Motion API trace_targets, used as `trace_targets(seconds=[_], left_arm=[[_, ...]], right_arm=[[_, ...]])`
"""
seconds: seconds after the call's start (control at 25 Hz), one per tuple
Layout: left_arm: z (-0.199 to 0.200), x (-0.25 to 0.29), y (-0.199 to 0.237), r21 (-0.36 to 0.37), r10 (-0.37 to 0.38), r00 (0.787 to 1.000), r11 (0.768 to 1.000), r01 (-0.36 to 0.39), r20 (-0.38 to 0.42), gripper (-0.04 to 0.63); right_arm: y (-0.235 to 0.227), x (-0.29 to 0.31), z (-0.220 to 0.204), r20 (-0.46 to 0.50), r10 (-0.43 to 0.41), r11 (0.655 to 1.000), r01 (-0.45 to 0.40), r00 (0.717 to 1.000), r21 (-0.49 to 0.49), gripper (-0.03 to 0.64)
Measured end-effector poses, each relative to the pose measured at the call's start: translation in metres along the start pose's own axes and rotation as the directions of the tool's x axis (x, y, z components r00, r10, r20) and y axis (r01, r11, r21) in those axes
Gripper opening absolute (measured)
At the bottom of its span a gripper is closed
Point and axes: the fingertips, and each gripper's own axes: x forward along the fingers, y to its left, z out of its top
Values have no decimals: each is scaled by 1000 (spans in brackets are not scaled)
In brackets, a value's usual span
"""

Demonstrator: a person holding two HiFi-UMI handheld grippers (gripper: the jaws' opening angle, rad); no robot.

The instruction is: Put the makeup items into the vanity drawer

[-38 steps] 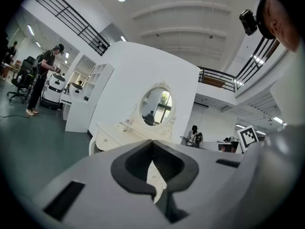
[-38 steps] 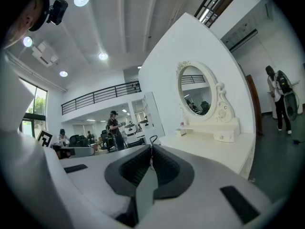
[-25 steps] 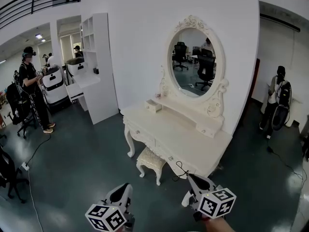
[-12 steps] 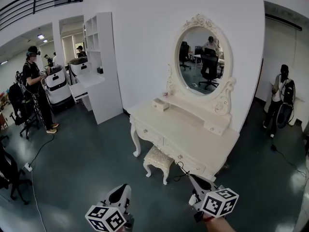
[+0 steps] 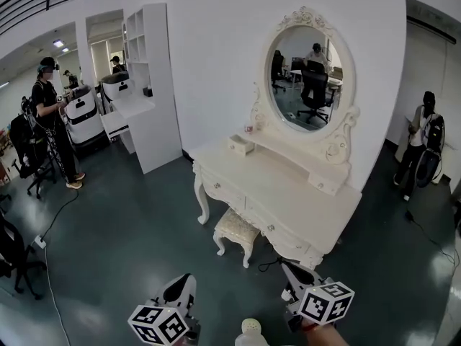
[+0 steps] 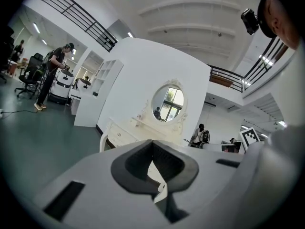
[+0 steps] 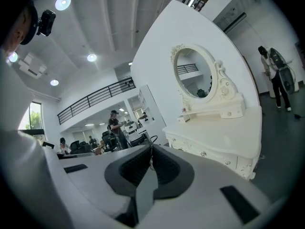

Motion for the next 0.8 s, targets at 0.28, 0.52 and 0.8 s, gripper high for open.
trace_targets(seconds=[0.28,0.52,0.8], left_arm=[[14,47,7,22,14,1000,1000,-13,-23,8],[30,100,18,7,8,1000,1000,-8,-6,8],[53,153,26,20,6,1000,1000,-6,7,8]], right_arm=[[-32,44,18,-8,16,999,-16,1000,28,37],[-57,90,42,-26,34,999,-33,999,22,37],[-78,138,76,-19,65,998,-65,998,1,37]])
